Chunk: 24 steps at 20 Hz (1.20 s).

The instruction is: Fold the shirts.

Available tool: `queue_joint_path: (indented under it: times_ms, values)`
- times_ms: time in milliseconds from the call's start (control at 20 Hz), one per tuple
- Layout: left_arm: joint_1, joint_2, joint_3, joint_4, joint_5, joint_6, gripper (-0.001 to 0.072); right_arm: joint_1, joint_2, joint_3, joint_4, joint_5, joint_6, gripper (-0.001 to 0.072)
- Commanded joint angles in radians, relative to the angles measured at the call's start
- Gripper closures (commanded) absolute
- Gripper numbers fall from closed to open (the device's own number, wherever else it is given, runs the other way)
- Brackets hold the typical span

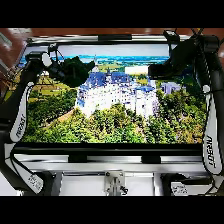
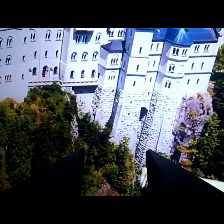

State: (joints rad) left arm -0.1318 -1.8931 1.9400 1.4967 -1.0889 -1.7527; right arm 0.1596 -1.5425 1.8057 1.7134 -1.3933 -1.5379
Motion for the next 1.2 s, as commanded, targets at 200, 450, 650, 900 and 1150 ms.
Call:
queue_joint_path:
  times_ms: [200, 450, 650, 900, 1150]
  values:
    - [0.065, -0.221, 0.122, 0.002, 0.121, -0.014, 0.0031, 0.0, 0.0, 0.0, 0.018, 0.004, -0.001, 0.0212]
    - [0.04, -0.264, 0.121, -0.002, 0.252, -0.015, 0.0049, 0.0, 0.0, 0.0, 0.024, 0.003, -0.001, 0.0212]
    - [0.038, -0.24, 0.122, -0.05, 0.262, -0.014, 0.0671, 0.0, 0.0, 0.0, 0.042, 0.013, -0.001, 0.0212]
    - [-0.01, -0.009, 0.122, -0.049, 0.278, 0.104, 0.0672, -0.001, 0.032, 0.001, -0.006, 0.013, -0.023, 0.0212]
    - [-0.165, 0.371, 0.121, -0.049, 0.262, 0.228, 0.0672, -0.001, 0.206, 0.065, -0.152, -0.002, -0.023, 0.0212]
